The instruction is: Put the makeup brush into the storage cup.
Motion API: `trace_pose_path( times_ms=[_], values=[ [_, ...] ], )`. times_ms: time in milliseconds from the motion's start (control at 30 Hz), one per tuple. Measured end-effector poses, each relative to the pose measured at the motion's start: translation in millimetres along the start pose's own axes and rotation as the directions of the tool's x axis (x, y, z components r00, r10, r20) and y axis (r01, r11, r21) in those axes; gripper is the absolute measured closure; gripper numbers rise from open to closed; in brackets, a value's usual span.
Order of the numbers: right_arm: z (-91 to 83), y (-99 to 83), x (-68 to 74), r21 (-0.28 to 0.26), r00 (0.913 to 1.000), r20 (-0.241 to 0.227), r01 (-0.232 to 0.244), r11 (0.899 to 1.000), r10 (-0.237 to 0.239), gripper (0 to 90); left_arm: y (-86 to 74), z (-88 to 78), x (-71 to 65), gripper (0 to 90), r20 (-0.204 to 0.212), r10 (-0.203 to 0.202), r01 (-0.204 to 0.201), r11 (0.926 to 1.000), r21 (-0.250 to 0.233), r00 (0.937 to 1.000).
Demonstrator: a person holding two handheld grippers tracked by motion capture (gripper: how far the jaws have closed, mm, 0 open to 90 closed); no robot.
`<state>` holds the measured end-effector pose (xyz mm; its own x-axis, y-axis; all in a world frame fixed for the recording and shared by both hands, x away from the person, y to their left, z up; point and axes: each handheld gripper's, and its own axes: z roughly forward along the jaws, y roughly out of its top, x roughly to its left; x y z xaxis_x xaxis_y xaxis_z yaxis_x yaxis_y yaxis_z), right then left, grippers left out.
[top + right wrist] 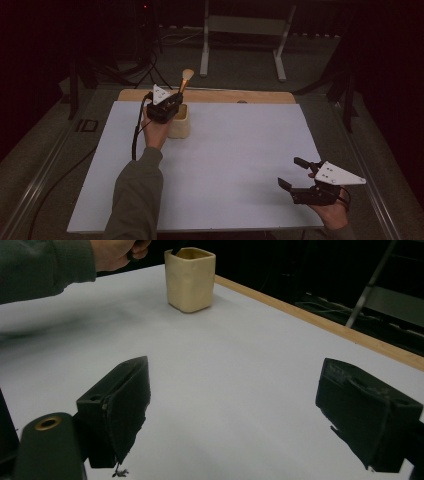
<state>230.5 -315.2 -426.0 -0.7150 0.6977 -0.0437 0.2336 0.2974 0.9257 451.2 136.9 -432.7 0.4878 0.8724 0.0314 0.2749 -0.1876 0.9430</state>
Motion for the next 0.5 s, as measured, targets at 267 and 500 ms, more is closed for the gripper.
trace_pose_path(
  times_ms=[267, 500],
  values=[
    [0.3, 0.2, 0.6, -0.001, 1.0000, 0.001, 0.003, 1.000, -0.003, 14.2, -5.2, 0.9, 0.9, 75.3, 0.001, -0.002, 0.002, 0.9999, 0.017, 1.0000],
    [0.8, 1.1, 1.4, -0.002, 1.0000, -0.001, 0.009, 1.000, -0.009, 14.3, -10.8, -2.1, 2.0, 75.1, -0.002, 0.003, -0.003, 0.9995, 0.033, 1.0000]
  ],
)
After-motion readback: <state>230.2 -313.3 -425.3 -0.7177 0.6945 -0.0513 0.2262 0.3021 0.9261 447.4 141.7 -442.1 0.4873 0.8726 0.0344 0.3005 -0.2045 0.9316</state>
